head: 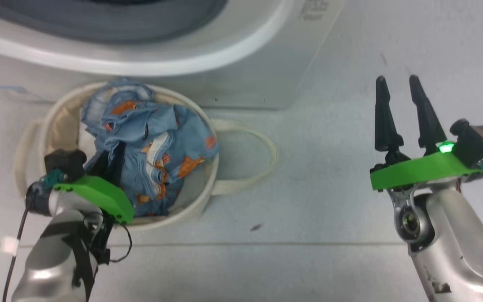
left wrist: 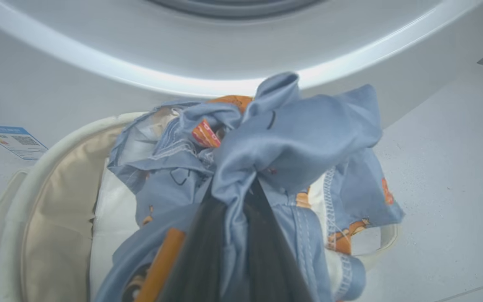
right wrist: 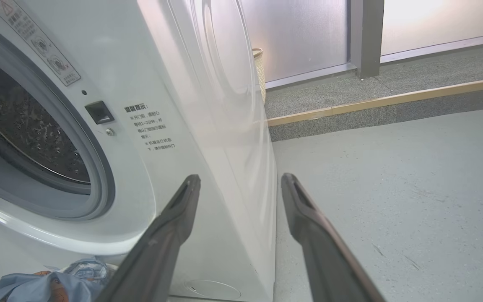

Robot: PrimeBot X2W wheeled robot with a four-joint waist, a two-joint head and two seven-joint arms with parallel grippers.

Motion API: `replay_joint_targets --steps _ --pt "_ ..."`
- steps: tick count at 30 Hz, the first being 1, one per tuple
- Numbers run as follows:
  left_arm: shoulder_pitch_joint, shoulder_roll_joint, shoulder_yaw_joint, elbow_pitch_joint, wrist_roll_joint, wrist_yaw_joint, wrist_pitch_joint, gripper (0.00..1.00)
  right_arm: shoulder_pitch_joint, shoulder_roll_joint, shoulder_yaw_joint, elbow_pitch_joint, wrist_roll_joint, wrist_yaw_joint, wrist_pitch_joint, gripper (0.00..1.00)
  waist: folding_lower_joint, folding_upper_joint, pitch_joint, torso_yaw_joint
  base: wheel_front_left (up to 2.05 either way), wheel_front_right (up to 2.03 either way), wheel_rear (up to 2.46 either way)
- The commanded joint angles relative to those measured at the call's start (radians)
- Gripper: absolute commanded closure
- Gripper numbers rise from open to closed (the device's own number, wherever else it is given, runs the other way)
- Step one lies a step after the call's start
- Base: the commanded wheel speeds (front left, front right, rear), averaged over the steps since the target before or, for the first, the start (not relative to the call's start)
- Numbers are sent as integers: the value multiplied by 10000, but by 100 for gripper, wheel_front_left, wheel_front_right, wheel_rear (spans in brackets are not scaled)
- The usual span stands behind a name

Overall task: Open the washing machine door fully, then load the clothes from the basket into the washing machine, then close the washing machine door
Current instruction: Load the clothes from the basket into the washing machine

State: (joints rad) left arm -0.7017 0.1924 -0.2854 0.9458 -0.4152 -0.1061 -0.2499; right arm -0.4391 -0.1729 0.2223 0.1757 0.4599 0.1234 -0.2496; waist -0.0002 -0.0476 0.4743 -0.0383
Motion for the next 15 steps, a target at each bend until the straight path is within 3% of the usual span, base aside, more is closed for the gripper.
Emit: replay_joint_targets --steps 1,15 --pt "338 376 498 -614 188 -34 -117 100 461 52 216 -175 129 73 -121 0 2 0 -863 250 0 0 0" --pt "2325 -195 1720 -3553 1265 -39 -118 100 1624 -51 112 220 721 73 -122 0 2 0 -2936 681 0 0 0"
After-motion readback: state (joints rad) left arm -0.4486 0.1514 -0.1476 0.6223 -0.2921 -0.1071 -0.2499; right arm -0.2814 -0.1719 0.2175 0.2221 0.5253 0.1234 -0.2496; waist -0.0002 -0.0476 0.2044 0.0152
